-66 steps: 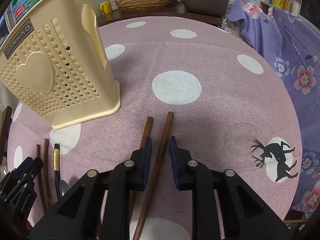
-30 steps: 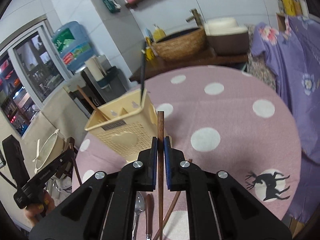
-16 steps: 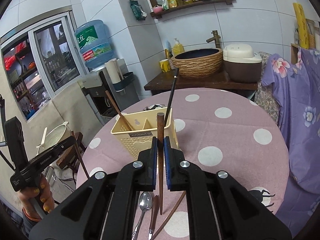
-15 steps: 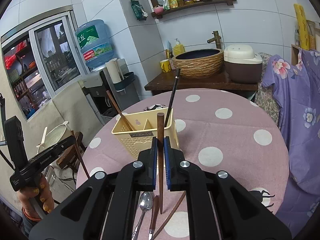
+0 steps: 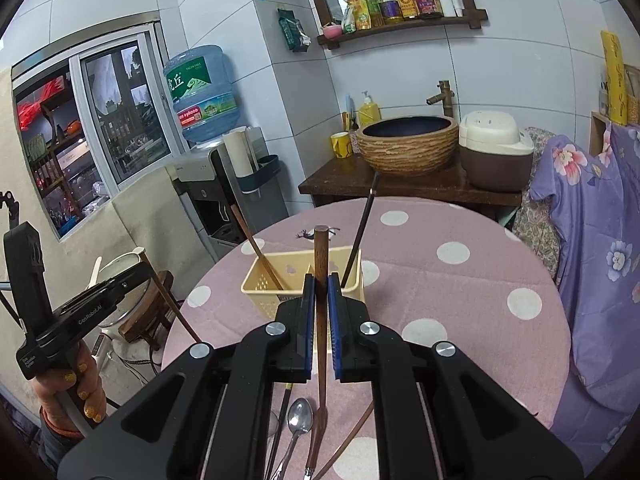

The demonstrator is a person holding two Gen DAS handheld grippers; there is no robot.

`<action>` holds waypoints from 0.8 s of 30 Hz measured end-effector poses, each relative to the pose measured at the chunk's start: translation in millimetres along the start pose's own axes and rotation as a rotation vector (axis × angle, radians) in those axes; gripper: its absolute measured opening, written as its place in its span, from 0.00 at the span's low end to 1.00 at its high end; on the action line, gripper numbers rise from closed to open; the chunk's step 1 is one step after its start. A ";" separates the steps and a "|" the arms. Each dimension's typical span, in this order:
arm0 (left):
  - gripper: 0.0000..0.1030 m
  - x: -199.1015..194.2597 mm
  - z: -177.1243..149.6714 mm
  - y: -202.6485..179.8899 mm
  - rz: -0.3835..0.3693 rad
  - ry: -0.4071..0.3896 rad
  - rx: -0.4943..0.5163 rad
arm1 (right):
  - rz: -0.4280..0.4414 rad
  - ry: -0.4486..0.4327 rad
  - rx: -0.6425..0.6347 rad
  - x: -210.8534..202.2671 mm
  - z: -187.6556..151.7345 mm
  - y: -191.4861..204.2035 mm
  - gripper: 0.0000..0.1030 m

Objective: Organize utensils
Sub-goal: 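Lift both brown chopsticks and carry them over the utensil holder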

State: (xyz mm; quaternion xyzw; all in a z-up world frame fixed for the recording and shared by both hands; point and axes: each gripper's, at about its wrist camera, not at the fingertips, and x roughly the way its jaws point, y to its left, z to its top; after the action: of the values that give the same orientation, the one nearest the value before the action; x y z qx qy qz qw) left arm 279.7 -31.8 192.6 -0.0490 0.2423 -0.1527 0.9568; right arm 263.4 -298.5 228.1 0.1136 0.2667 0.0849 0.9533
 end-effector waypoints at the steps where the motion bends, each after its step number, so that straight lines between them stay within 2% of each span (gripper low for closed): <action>1: 0.08 -1.3 5.6 -0.8 -0.010 0.000 -0.002 | 0.001 -0.001 -0.003 -0.5 5.3 1.6 0.07; 5: 0.07 -11.1 37.8 -8.8 -0.046 -0.028 0.000 | 0.007 -0.038 0.005 -7.5 39.7 6.1 0.07; 10: 0.08 -22.5 86.7 -23.9 -0.034 -0.125 -0.009 | -0.030 -0.146 0.011 -15.9 89.8 16.8 0.07; 14: 0.08 -12.2 112.4 -31.7 0.002 -0.175 -0.043 | -0.079 -0.227 0.011 -11.7 114.7 24.6 0.07; 18: 0.08 17.7 112.1 -30.0 0.025 -0.160 -0.094 | -0.122 -0.217 0.036 16.6 111.4 21.5 0.07; 24: 0.07 53.1 81.6 -20.5 0.061 -0.109 -0.123 | -0.157 -0.133 0.062 63.2 78.2 6.6 0.07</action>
State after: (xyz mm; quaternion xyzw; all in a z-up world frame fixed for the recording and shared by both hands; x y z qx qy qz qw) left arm 357.7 -66.5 243.9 -0.1087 0.2001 -0.1052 0.9680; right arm 357.3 -291.5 264.0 0.1271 0.2132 -0.0060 0.9687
